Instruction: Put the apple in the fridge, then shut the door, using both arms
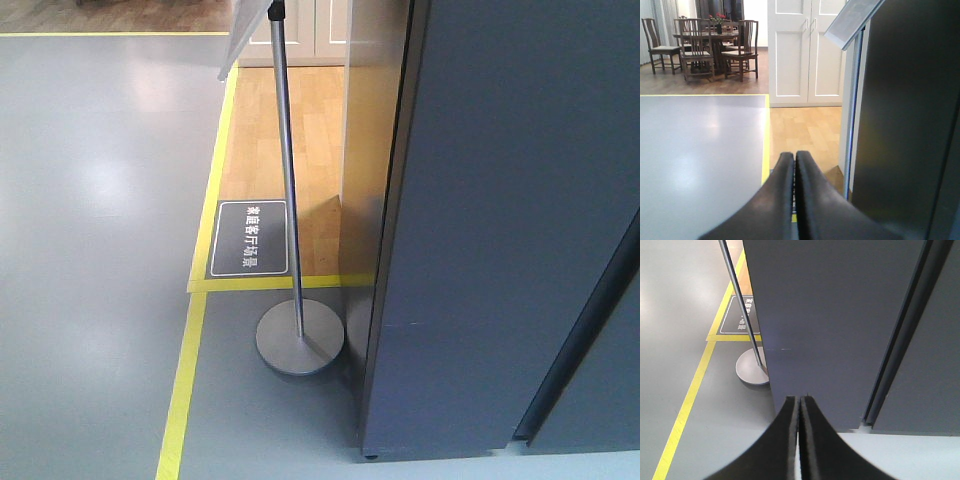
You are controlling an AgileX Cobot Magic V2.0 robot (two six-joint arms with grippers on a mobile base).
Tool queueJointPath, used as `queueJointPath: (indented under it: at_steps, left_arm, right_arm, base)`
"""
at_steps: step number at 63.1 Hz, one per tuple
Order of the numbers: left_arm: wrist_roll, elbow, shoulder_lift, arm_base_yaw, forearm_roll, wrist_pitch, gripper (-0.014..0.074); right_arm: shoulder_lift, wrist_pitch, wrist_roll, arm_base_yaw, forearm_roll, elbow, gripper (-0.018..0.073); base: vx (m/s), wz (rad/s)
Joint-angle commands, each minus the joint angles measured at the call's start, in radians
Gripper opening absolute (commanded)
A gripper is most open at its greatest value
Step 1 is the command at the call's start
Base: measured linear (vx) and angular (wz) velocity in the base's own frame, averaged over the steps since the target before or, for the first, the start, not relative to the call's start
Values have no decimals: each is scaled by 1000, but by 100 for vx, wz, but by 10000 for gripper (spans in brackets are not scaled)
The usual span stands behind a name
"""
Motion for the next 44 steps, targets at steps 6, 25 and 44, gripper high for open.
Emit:
queueJointPath:
  at_steps: [6, 25, 44]
  left_arm:
    - [21, 29, -21, 2, -11, -96, -6]
    - [19, 29, -21, 3, -14, -191, -6]
    - [-10, 29, -21, 9, -13, -173, -6]
  right_arm:
    - [15, -67, -9, 2, -7, -26, -3]
    - [15, -67, -9, 2, -7, -26, -3]
    - [15, -67, -9, 2, -7, -26, -3]
  base:
    - [0, 0]
    - [0, 0]
    - [0, 0]
